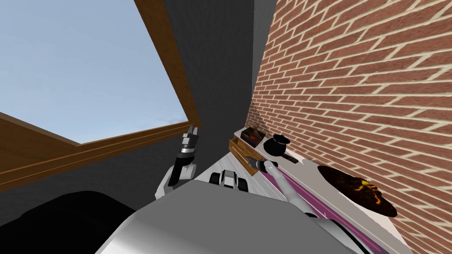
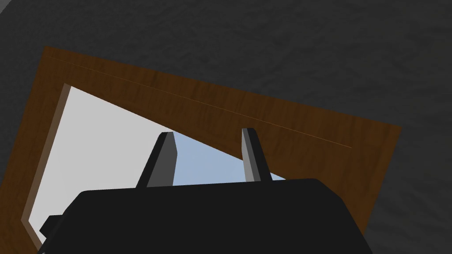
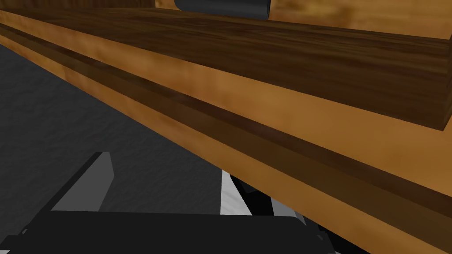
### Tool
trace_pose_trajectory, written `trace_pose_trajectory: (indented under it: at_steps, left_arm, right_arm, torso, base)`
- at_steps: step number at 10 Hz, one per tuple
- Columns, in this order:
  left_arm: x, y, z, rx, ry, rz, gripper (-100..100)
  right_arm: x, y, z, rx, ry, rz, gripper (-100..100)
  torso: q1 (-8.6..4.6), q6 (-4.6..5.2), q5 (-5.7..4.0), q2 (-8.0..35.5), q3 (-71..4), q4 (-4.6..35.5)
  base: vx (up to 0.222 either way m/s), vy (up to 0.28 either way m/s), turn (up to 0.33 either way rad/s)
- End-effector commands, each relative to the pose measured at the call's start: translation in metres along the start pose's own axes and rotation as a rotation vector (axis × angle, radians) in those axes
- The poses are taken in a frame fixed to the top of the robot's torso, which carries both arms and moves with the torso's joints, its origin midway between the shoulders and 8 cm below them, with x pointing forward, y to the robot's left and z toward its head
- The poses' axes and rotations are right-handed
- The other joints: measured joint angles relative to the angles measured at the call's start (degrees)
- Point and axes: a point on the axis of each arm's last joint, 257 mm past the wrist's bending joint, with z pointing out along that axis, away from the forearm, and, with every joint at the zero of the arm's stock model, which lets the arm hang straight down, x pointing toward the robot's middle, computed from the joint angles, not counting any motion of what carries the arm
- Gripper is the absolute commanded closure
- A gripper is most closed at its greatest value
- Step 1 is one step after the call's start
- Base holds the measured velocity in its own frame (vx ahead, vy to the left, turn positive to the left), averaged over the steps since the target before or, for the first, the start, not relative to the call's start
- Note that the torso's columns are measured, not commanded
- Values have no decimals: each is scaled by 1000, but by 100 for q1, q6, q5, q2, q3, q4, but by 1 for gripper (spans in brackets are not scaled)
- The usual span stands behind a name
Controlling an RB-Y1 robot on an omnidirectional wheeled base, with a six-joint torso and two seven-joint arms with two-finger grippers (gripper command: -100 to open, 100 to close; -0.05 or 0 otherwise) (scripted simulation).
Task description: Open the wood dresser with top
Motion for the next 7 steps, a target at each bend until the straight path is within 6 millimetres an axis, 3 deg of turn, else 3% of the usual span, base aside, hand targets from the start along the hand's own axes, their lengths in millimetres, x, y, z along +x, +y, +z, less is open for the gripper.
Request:
trace_pose_trajectory:
  at_steps: [1,2,7]
  left_arm:
    - [0,0,0,0,0,0,0]
    - [0,0,0,0,0,0,0]
    - [0,0,0,0,0,0,0]
  right_arm:
    - [4,-3,-5,-2,-2,0,-100]
    - [4,-3,-6,-2,-3,3,0]
    - [4,-3,-5,-2,-3,3,0]
  torso:
    - [-3,1,2,-2,-1,3]
    - [-13,0,-3,-9,-5,-1]
    - [-4,0,-1,-1,0,0]
  base:
    - [-19,24,-2]
    - [-5,6,0]
    - [0,0,0]
